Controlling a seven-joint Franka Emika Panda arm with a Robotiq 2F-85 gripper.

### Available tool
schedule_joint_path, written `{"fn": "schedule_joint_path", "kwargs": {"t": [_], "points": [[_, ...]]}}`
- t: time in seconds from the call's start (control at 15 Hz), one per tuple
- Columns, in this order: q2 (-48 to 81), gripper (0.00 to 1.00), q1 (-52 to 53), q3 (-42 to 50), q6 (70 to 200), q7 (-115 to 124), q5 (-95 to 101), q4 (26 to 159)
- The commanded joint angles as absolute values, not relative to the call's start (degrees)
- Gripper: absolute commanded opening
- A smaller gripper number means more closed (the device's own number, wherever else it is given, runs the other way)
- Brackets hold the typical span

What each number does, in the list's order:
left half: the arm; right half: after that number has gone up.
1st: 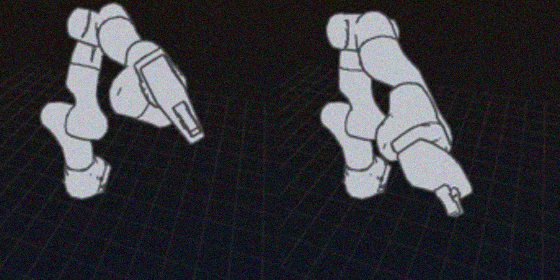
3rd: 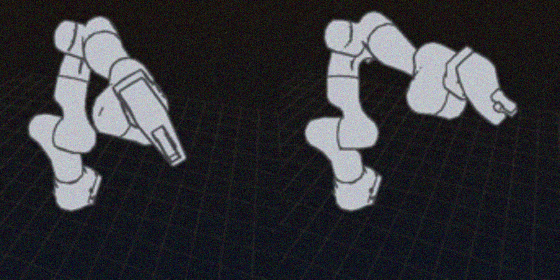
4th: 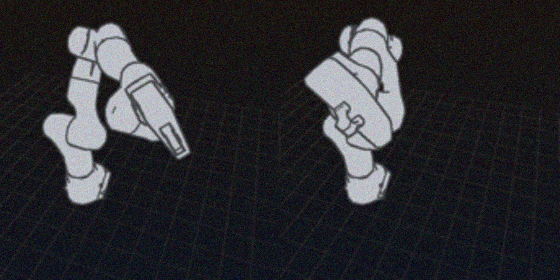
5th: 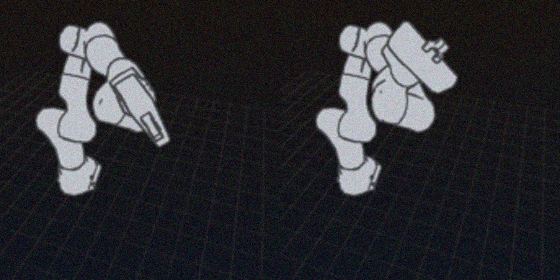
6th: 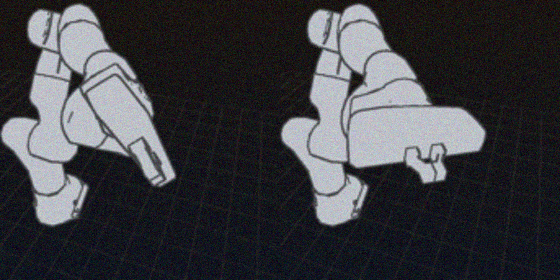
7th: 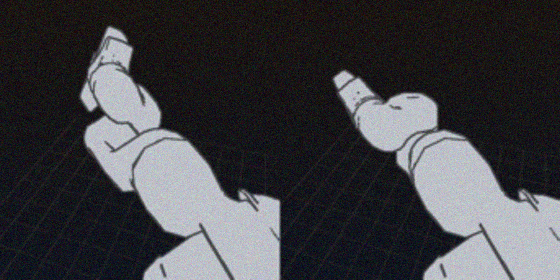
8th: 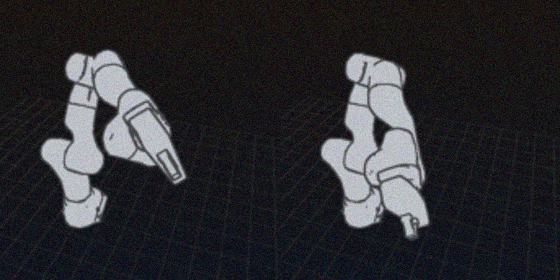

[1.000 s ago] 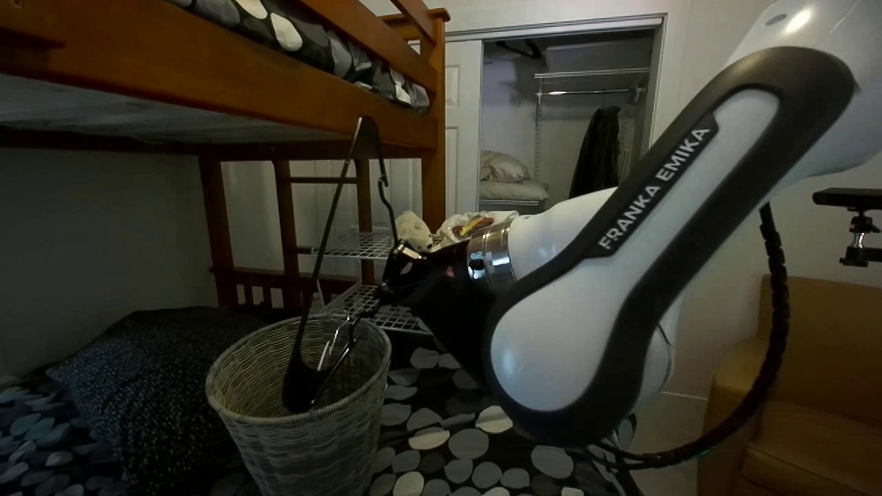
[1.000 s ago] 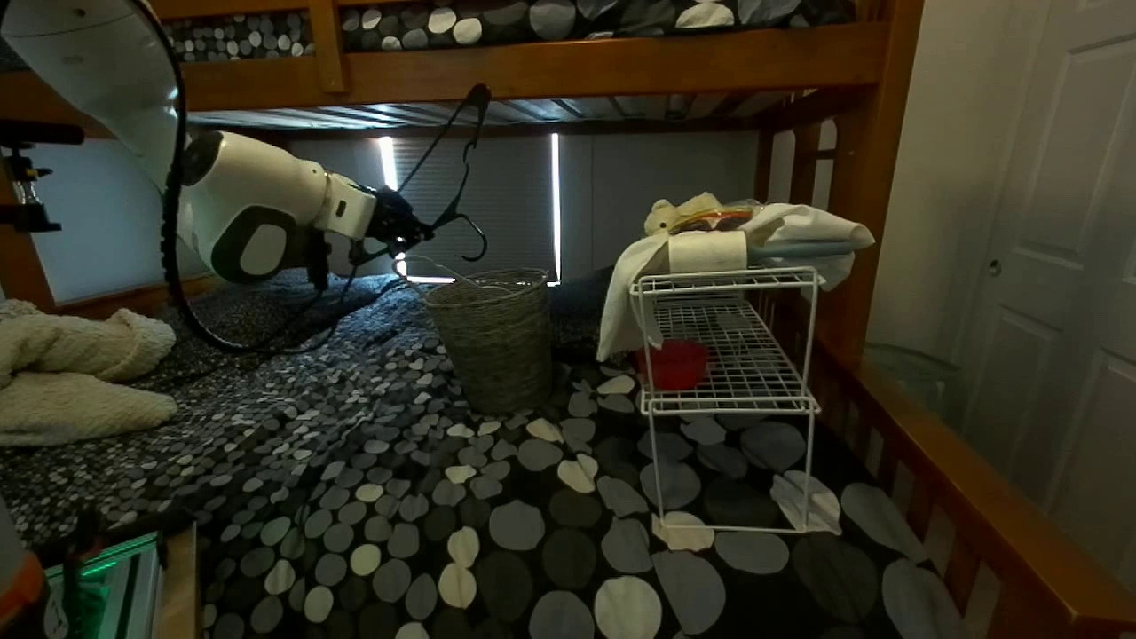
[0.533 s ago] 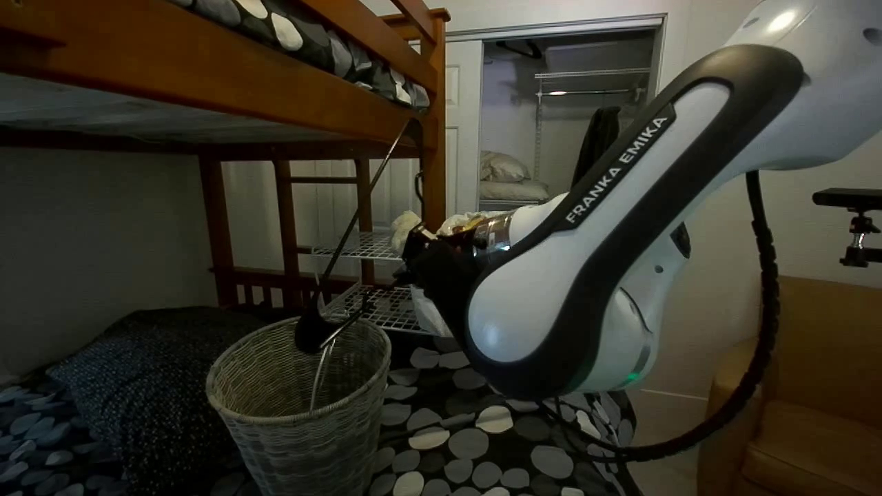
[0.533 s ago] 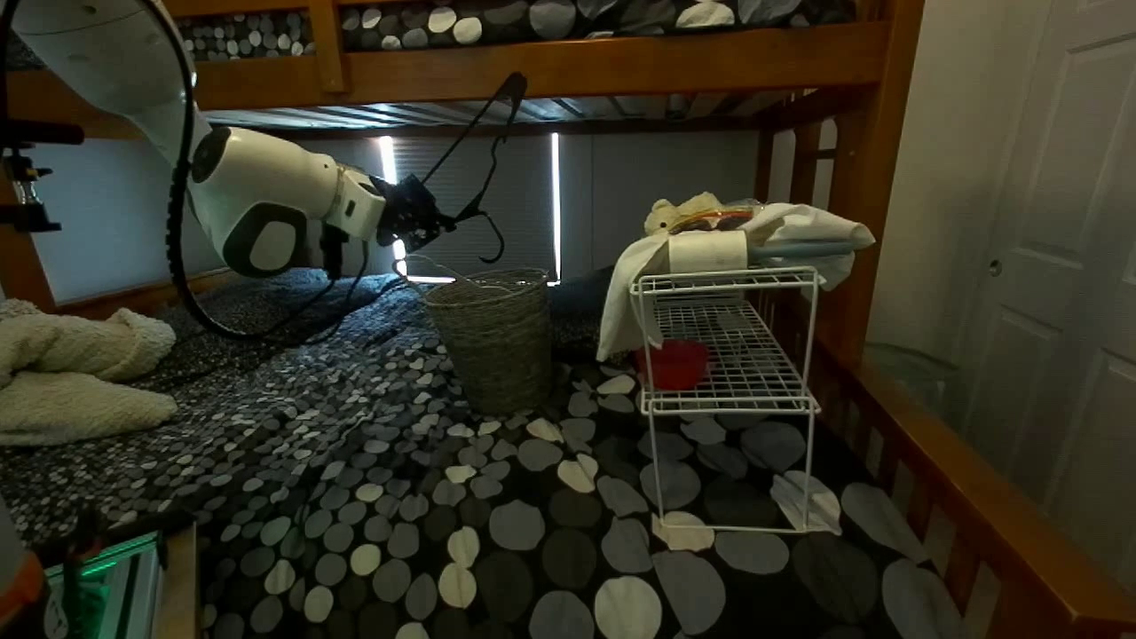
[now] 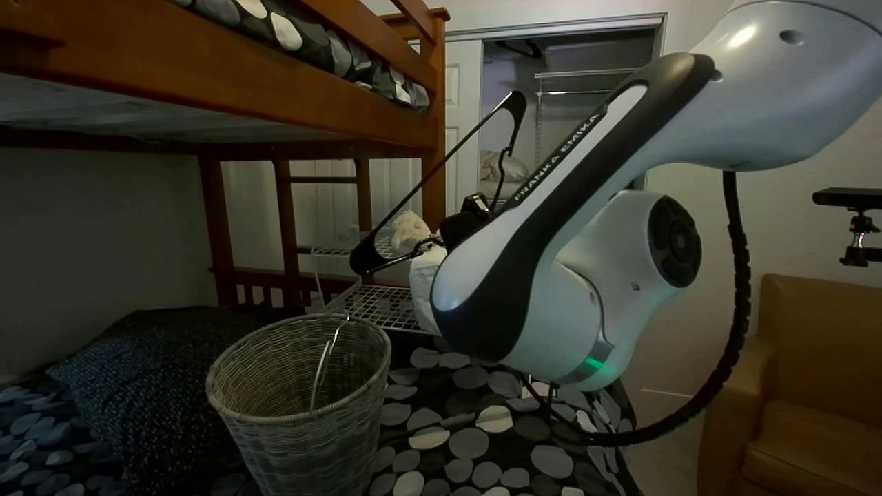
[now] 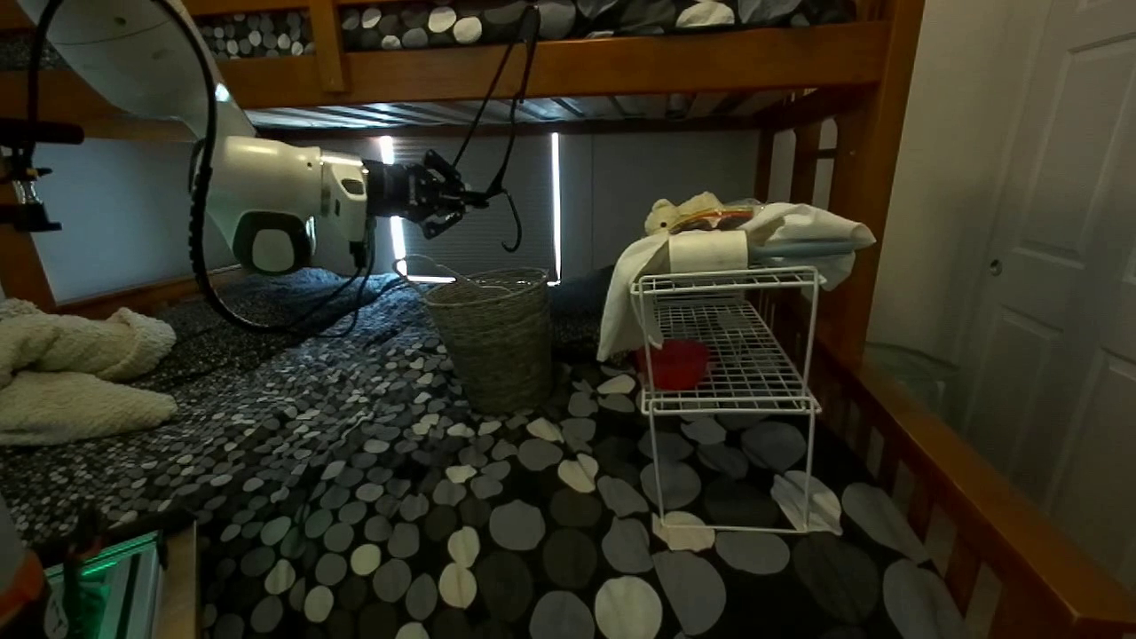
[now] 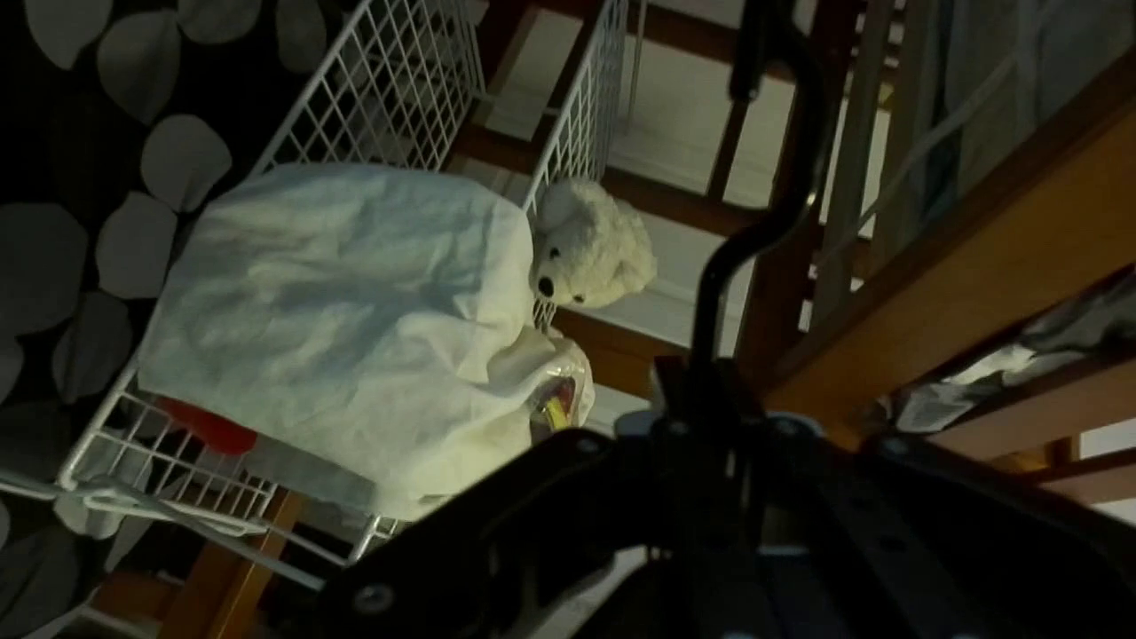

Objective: Put the black hanger in the basket

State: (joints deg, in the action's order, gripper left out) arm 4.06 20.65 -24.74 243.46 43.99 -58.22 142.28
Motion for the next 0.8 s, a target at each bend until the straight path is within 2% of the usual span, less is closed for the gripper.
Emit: {"fn": "schedule_joint_path", "kwargs": {"t": [0.0, 0.07, 0.47, 0.73], "points": [[3.72, 0.08, 21.18, -23.36, 242.74, 42.91, -59.58, 140.89], [3.35, 0.02, 20.88, -22.81, 242.44, 42.04, -60.19, 139.65], [0.44, 0.02, 15.81, -16.10, 241.68, 34.10, -54.75, 131.18], [4.66, 0.02, 17.70, -17.78, 244.06, 32.61, -45.21, 135.69]]}}
